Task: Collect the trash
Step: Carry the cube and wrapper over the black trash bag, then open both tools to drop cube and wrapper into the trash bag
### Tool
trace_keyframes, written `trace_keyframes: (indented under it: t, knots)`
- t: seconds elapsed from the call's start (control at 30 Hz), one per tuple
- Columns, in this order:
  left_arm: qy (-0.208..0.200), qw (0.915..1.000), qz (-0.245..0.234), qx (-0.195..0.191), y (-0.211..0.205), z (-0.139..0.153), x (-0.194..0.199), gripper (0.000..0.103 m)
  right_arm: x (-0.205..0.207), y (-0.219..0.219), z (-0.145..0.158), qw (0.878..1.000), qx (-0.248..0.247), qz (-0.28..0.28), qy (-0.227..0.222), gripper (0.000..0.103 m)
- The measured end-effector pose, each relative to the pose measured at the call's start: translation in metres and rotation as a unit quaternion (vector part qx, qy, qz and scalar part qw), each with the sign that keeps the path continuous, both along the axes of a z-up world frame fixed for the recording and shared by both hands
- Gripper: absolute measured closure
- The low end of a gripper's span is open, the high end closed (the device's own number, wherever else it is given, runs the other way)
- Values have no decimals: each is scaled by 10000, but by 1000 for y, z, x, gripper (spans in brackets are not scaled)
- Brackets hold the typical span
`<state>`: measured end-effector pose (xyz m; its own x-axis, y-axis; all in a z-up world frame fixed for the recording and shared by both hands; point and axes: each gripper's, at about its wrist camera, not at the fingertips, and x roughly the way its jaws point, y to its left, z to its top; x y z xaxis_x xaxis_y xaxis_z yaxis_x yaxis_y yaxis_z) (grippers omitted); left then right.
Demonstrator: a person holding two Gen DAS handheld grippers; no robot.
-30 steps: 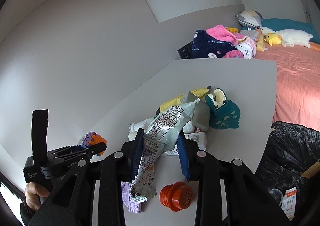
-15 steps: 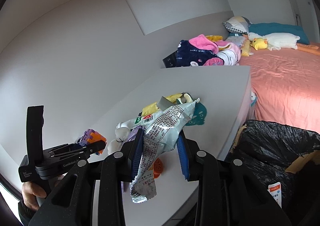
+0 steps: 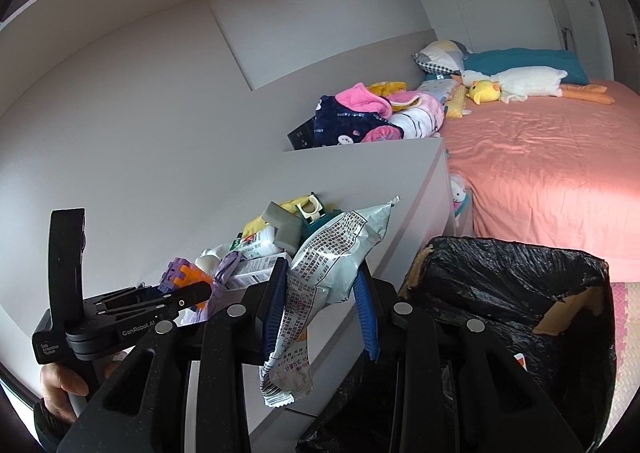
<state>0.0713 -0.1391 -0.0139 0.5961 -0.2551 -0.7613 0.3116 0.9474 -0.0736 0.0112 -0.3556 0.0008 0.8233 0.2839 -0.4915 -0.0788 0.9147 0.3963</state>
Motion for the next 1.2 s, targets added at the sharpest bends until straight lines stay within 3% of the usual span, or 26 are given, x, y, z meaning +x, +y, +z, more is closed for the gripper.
trace_keyframes:
  t: [0.77, 1.2]
  knots:
    - [121, 9955, -936, 57, -98, -5, -24, 63, -47, -74, -1, 9967, -190, -791, 57, 68]
    - [313, 9860, -1633, 99, -154, -12, -37, 63, -65, -116, -11, 9898, -321, -1362, 264, 68]
